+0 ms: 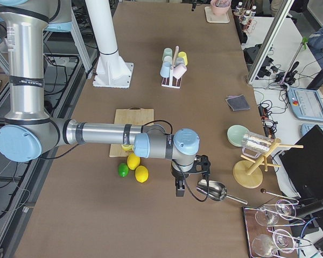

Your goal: Place cup on cup holder

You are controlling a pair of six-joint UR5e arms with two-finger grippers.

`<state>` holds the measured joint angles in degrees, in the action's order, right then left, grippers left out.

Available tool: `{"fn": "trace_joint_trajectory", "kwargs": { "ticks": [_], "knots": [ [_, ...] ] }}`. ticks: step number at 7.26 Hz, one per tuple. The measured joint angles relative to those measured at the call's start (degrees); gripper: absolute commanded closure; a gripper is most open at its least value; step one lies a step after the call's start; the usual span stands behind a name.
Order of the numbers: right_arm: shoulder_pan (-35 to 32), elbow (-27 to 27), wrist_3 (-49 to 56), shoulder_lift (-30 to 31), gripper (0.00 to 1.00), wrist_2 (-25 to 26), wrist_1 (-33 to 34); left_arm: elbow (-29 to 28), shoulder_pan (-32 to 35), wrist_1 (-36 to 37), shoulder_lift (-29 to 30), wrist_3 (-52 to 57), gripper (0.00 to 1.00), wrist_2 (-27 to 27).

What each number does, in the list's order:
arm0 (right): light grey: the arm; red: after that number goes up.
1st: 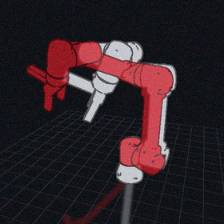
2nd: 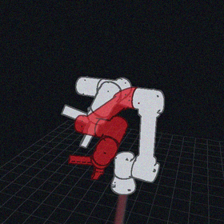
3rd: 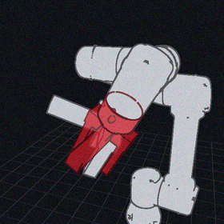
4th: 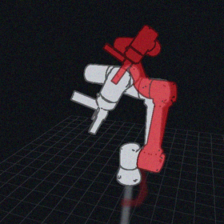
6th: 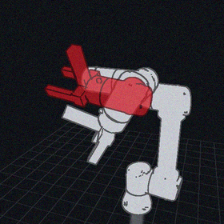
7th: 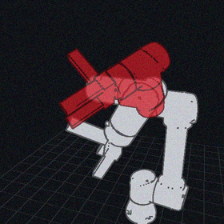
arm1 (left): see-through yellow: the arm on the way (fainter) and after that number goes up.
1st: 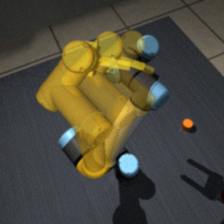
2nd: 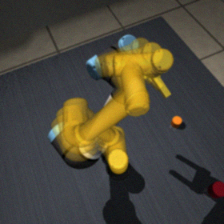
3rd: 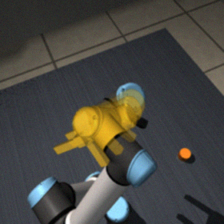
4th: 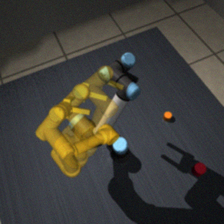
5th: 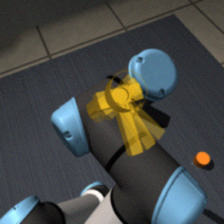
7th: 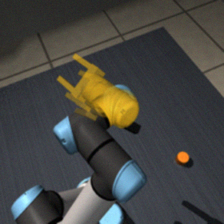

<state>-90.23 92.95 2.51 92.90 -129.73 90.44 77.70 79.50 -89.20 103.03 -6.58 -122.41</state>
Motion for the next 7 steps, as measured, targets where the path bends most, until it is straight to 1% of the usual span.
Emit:
{"fn": "trace_joint_trajectory", "kwargs": {
  "ticks": [1,4,6,7],
  "knots": [
    [0.0,0.0,0.0,0.0,0.00,0.0,0.0,-0.6,2.4,-0.3,-1.3,1.9,0.02,-0.4],
    [0.0,0.1,0.0,0.0,0.00,0.0,0.0,-0.7,8.7,-2.2,-6.4,10.2,0.02,-5.5],
    [0.0,0.1,0.0,0.0,0.00,0.0,0.0,1.6,10.5,-2.9,-9.7,12.9,0.02,-7.2],
    [0.0,0.1,0.0,0.0,0.00,0.0,0.0,3.1,11.0,-3.2,-11.5,13.4,0.02,-9.0]
  ]
}}
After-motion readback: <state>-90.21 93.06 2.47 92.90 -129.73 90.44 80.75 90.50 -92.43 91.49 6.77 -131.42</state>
